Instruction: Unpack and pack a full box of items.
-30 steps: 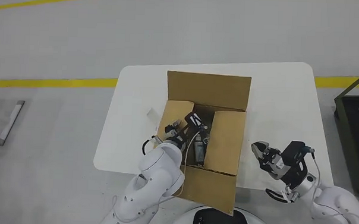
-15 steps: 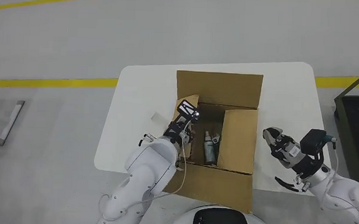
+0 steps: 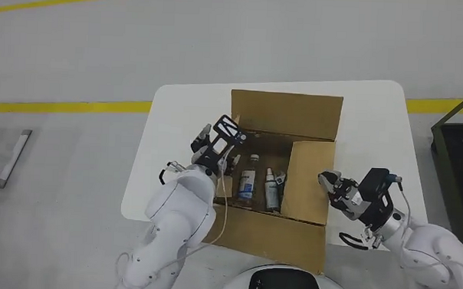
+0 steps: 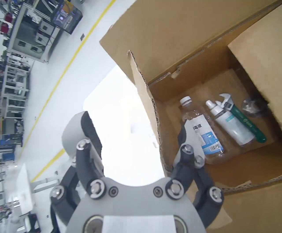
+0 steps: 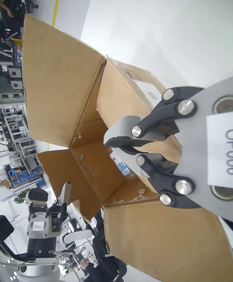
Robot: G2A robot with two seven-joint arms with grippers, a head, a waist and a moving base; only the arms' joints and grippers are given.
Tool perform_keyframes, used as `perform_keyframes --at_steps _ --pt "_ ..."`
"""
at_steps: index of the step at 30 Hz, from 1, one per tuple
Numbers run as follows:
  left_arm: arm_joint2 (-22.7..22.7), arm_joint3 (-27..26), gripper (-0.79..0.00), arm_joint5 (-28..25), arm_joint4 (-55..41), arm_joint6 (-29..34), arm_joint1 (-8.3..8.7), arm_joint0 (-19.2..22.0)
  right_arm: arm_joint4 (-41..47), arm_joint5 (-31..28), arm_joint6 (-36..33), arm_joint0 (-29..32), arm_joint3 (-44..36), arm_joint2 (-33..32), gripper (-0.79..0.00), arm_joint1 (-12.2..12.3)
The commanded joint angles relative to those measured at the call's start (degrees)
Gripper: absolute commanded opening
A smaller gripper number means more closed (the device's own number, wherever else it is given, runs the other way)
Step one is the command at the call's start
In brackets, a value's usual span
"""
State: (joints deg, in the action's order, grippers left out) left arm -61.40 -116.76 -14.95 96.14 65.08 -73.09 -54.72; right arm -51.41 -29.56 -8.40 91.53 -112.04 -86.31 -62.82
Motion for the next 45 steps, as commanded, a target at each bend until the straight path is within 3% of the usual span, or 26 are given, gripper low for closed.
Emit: perform_keyframes --at_steps 1,5,18,31,40,45 --pt "-0.81 -0.1 0.0 -0.32 1.5 0.17 0.08 -0.05 0.04 0.09 0.04 -0.08 0.09 0.08 -0.785 -0.01" --pt "-2.29 -0.63 0.0 -1.33 2.31 0.14 0.13 0.12 -0.97 0.25 -1.01 -0.31 0.39 0.35 -0.785 0.03" --pt "-5.65 5.54 0.0 -4.42 11.71 -0.33 0.53 0.04 -0.59 0.58 -2.06 -1.58 1.75 1.4 -0.785 -0.02" --pt "-4.5 8.8 0.0 -5.44 15.18 -1.84 0.06 -0.93 0.28 0.53 -2.59 -2.56 2.86 1.41 -0.785 0.02" --pt "-2.94 3.6 0.0 -2.34 16.19 -6.07 -0.73 0.1 4.2 2.04 -0.83 -2.23 2.2 -1.61 -0.785 0.07" --pt "-0.37 0.44 0.0 -0.45 12.1 -8.98 -1.69 1.28 6.64 3.8 0.25 -1.32 1.83 -5.28 -0.785 0.19"
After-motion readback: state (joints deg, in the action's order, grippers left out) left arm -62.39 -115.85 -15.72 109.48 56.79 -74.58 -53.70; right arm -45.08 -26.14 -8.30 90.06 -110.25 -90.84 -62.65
